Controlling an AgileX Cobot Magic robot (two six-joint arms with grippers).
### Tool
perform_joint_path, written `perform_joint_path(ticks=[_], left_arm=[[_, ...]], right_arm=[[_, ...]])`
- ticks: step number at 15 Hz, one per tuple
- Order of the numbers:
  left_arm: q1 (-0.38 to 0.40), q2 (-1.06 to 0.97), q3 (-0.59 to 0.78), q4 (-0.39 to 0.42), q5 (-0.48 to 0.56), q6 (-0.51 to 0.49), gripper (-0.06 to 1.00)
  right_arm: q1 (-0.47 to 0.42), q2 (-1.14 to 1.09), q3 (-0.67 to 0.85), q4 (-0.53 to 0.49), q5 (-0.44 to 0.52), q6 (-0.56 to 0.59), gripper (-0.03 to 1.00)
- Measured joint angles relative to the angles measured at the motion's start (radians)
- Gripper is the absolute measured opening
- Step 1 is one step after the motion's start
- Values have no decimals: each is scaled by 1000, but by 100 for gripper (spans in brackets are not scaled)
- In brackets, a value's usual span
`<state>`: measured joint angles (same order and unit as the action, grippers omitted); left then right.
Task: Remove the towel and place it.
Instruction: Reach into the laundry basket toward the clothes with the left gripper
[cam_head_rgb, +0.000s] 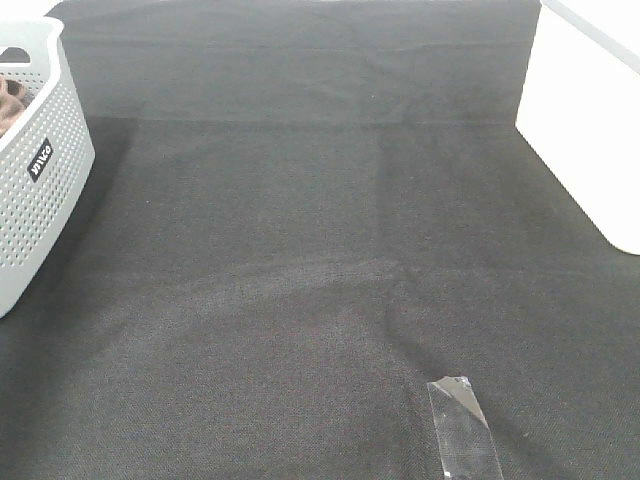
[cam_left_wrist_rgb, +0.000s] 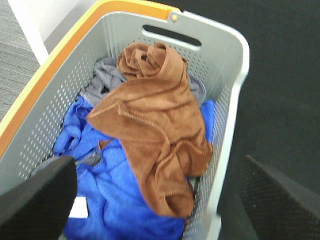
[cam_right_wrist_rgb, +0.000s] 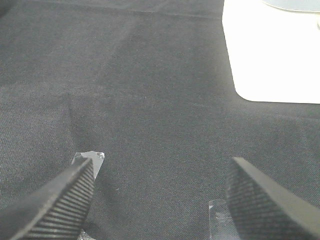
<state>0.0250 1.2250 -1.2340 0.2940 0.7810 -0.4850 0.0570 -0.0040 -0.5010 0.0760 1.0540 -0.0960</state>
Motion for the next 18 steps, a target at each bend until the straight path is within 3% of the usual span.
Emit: perform_joint_path(ticks=[3,6,8,10,18], left_arm=[[28,117,-59,34,-13,-107,83],[97,202,-62,35,-29,-138,83],[238,287,-62,6,-68,-165,82],[295,334,-62,-51,-137,-161,82],[278,581,-63,-174,-365,-216,82]], right_arm=[[0,0,0,0,0,0,70],[0,0,0,0,0,0,70],[0,0,0,0,-1,0,70],[0,0,0,0,-1,0,70],[0,0,0,0,-1,1,70]])
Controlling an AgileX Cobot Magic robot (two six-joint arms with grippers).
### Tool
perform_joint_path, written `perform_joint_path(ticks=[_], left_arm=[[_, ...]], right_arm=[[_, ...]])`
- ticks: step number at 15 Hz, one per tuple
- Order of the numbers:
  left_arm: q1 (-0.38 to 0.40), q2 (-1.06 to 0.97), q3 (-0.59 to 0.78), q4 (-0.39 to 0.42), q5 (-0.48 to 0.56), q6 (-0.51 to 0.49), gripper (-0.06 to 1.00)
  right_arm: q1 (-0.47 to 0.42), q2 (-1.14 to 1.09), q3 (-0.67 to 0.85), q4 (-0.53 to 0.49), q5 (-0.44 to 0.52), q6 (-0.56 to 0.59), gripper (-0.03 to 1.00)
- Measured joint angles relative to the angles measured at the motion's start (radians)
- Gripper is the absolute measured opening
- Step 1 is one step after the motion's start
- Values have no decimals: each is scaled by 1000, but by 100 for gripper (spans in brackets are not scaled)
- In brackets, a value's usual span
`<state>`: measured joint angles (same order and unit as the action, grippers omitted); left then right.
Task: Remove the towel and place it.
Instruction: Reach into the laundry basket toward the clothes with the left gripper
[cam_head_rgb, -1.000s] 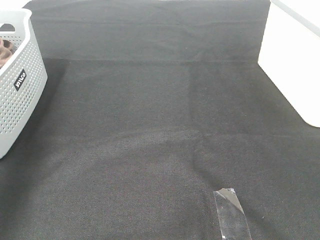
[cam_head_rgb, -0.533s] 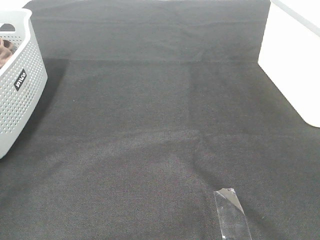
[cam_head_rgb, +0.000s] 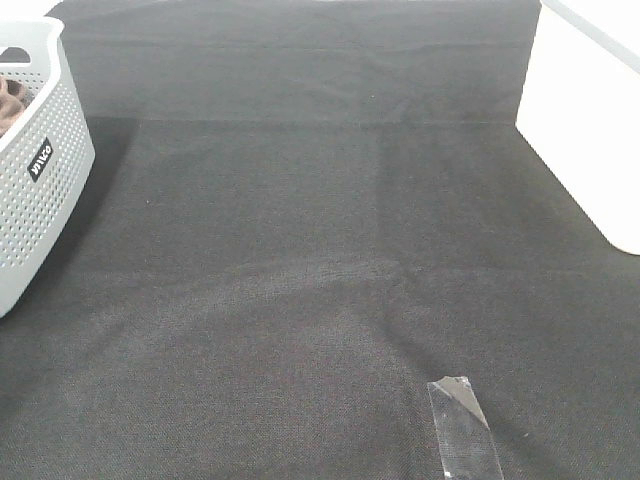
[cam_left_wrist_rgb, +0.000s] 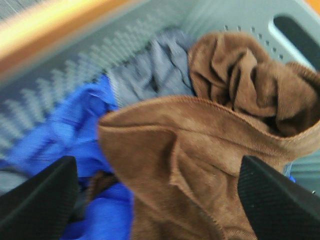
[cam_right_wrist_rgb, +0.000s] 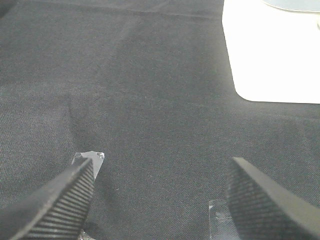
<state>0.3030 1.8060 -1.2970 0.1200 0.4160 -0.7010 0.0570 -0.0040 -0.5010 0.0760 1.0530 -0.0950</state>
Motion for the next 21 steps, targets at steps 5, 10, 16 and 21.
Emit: perform_joint_path(ticks=[5,10,16,21], left_arm=[[-85,168,0,-1,-100,-75,81],[-85,172,-38,41,-64,-99,77],[-85,142,-52,56,-20,-115,48],[-85,142,-52,100,-20,-117,46]], right_arm=[[0,0,0,-24,0,29,70],[0,0,0,-33,0,37,70],[0,0,0,-33,0,37,70],[0,0,0,-33,0,38,70]])
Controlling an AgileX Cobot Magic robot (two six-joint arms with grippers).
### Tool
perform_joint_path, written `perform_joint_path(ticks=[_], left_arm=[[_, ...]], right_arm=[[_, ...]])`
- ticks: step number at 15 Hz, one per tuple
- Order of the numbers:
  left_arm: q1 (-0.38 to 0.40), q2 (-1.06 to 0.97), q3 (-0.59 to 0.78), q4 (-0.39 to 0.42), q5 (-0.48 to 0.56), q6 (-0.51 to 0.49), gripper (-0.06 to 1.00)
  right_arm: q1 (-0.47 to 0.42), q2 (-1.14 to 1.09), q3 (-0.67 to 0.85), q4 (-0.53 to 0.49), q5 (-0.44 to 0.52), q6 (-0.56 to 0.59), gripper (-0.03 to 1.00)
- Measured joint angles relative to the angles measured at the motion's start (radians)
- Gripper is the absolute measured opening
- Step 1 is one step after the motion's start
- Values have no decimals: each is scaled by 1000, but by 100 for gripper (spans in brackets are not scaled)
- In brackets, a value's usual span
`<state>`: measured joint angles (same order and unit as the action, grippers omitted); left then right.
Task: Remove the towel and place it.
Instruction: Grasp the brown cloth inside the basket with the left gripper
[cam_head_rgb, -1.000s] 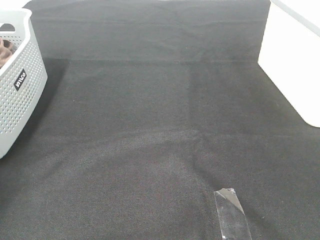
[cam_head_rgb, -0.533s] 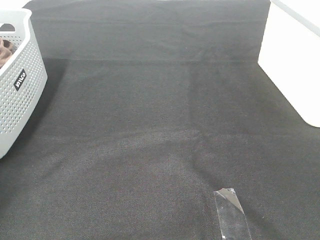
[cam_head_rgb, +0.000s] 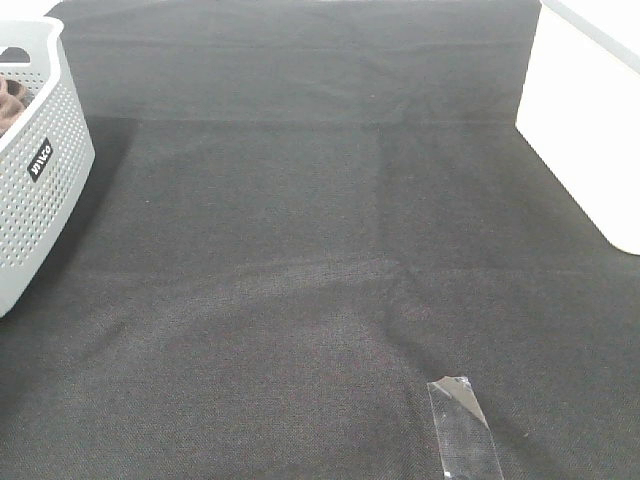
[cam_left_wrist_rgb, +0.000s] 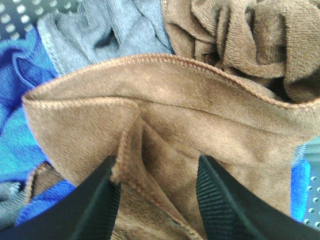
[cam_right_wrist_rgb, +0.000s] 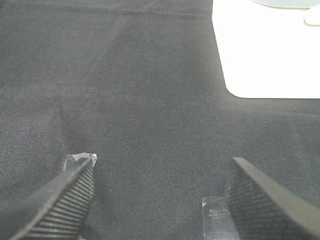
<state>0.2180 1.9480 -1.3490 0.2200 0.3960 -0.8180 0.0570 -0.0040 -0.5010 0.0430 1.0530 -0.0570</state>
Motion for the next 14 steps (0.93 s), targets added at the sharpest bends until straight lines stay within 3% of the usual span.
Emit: perform_joint_path(ticks=[7,8,10,11,14], left_arm=[[1,5,0,123,-7,-148,44],[1,5,0,131,-4,-159,38],[1,5,0,133,-4,-167,11],[1,5,0,134,-17,-167,2],[-1,5,0,126,-76,-168,0]], right_arm=[[0,0,0,0,0,0,70],[0,0,0,0,0,0,70],[0,0,0,0,0,0,70],[0,0,0,0,0,0,70],[0,0,0,0,0,0,70]])
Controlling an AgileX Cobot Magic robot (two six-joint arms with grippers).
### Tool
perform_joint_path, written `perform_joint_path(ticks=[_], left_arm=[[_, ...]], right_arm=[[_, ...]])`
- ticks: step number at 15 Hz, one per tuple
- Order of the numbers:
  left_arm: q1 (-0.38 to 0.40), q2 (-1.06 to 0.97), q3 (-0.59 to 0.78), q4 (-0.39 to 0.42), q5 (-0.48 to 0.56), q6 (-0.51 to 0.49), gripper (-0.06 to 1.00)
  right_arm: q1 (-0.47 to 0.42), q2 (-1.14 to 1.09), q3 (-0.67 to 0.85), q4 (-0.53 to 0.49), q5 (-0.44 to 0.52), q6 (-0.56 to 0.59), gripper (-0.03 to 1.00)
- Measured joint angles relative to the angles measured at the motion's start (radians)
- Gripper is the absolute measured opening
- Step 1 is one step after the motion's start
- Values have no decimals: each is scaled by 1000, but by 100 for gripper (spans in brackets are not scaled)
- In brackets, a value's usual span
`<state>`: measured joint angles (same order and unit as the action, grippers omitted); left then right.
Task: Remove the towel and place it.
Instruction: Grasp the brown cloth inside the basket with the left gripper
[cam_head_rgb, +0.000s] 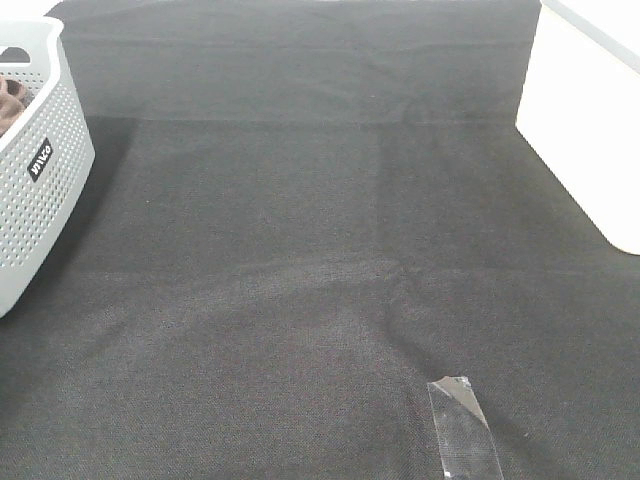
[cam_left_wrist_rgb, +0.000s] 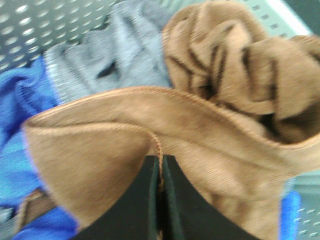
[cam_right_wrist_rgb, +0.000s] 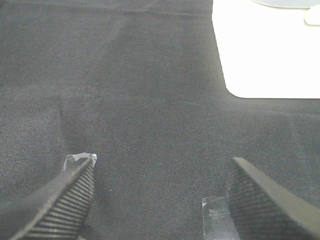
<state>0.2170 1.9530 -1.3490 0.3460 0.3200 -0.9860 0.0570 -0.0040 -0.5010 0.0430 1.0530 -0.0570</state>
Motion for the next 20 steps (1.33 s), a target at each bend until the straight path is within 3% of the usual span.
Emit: perform_joint_path(ticks=[5,9,14,17,20], left_arm=[[-49,-48,0,-11,-93,31,0],[-171,-220,0,19,-204,180,0],[-258,-382,0,52,-293,316,0],[-341,-465,0,57,-331,442,0],[-420,-475,-48,58,-338,468,0]], right_arm=[[0,0,0,0,0,0,70],[0,0,0,-1,0,0,70],[0,12,-1,16,3,-13,70],[0,112,-14,115,13,-92,70],[0,220,-23,244,-36,-226,70]])
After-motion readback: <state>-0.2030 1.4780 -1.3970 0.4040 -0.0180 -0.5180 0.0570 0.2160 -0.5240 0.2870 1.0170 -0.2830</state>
